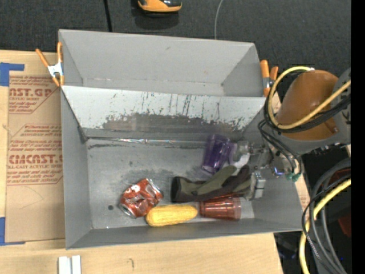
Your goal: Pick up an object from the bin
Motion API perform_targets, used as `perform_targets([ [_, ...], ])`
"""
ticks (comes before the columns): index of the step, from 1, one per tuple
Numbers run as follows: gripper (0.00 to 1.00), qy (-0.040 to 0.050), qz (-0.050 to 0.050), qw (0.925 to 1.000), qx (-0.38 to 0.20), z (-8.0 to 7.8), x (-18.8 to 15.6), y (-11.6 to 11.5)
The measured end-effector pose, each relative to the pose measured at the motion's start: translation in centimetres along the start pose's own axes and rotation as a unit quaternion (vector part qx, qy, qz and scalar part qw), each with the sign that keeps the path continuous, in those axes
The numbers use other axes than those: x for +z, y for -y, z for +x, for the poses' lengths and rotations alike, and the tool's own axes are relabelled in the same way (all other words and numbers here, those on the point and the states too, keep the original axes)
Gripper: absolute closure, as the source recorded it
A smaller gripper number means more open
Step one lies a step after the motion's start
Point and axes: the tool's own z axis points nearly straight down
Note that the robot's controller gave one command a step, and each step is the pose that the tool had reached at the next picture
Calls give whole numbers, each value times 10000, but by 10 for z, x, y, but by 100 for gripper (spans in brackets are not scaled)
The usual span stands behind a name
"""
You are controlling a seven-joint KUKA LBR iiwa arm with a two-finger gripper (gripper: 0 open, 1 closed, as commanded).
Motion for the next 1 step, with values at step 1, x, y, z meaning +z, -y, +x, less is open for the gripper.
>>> perform_targets([
  [1, 0, 10, 1, 10000, -2, 0, -2, 0],
])
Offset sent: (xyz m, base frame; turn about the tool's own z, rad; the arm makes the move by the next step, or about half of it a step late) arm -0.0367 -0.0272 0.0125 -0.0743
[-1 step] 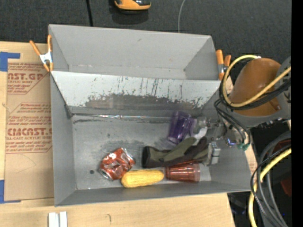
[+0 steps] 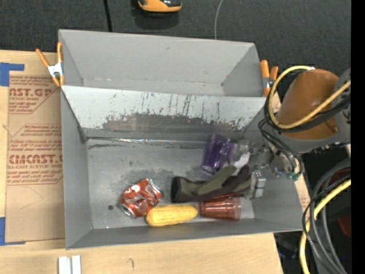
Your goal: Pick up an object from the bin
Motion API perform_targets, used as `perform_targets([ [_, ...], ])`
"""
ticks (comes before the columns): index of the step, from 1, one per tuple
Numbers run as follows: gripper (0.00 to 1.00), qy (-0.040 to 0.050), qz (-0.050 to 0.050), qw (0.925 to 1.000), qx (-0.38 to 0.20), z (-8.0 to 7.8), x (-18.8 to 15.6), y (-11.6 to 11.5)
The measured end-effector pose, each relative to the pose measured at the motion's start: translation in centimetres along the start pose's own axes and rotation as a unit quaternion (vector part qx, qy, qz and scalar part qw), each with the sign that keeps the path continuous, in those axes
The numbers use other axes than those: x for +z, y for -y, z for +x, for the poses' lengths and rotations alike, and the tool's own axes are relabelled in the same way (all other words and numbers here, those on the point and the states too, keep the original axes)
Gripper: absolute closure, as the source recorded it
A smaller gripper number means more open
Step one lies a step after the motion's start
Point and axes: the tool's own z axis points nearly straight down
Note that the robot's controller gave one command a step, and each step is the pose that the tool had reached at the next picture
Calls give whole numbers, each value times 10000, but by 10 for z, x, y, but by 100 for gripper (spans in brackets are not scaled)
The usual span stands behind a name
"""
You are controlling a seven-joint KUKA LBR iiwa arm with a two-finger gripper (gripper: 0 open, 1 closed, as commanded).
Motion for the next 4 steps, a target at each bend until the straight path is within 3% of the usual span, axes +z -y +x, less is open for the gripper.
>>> perform_targets([
  [1, 0, 28, 1, 9998, -192, 16, -6, 12],
  [2, 0, 70, 21, 9990, -436, 15, 34, 16],
  [3, 100, 46, 2, 9981, 613, 16, 87, 13],
  [4, 100, 46, 3, 9981, 614, 16, 87, 13],
])
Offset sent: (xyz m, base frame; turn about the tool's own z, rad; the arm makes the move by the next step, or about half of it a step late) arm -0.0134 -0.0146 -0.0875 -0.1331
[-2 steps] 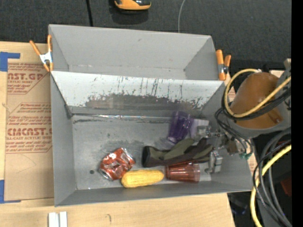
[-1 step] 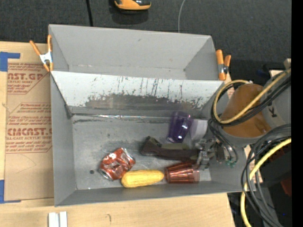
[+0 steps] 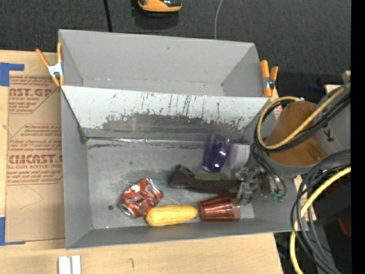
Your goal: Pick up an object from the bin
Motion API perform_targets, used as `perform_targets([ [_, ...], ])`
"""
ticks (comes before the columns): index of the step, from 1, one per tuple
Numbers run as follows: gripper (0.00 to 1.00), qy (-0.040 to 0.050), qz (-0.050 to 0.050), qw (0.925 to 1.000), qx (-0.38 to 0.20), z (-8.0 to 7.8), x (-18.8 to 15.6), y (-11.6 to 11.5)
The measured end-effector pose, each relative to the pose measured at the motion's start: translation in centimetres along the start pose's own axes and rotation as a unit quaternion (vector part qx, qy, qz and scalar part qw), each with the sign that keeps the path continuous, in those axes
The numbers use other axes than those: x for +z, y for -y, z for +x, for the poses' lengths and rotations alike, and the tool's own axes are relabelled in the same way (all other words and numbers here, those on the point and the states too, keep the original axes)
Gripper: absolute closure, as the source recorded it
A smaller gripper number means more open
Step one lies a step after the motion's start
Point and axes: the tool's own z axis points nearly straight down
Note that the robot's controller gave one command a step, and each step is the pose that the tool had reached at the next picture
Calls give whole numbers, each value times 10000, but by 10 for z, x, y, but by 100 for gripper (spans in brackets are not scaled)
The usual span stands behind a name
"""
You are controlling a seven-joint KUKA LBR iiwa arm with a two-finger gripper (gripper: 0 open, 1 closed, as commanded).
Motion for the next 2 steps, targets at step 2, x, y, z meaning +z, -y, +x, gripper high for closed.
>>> perform_targets([
  [2, 100, -10, -3, 9999, 113, -2, -88, 16],
])
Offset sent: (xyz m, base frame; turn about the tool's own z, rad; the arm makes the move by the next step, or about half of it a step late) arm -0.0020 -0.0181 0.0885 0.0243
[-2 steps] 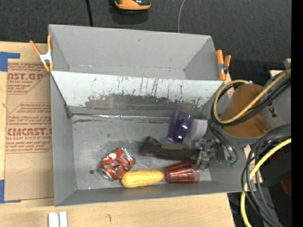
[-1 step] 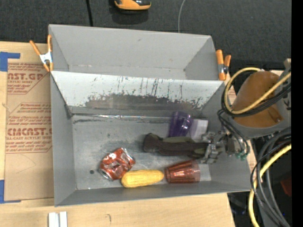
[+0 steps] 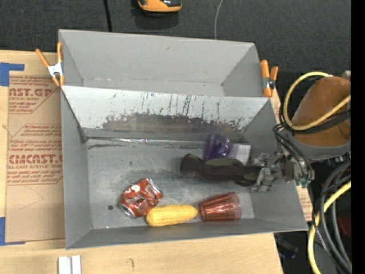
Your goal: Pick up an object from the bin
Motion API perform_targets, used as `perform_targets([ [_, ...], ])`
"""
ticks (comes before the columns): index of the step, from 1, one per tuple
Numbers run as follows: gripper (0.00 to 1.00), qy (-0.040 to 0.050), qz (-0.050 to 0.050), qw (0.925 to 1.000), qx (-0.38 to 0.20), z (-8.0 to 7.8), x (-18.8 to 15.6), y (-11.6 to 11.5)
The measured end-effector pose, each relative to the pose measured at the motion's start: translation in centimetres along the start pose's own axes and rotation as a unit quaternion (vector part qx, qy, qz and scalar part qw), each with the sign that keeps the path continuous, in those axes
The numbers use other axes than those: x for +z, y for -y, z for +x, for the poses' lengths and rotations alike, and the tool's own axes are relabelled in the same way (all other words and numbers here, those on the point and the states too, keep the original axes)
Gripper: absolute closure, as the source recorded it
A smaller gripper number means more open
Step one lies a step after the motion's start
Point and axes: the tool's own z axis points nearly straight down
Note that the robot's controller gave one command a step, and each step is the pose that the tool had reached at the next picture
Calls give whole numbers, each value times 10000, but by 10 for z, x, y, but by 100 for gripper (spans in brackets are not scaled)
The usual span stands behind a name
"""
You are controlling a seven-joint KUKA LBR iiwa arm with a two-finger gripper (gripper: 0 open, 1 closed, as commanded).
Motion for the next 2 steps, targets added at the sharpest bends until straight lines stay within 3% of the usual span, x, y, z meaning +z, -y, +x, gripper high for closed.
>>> perform_targets([
  [1, 100, -56, -2, 9999, 84, -5, -34, -13],
  [2, 100, -21, 0, 9998, 207, -8, -104, -18],
])
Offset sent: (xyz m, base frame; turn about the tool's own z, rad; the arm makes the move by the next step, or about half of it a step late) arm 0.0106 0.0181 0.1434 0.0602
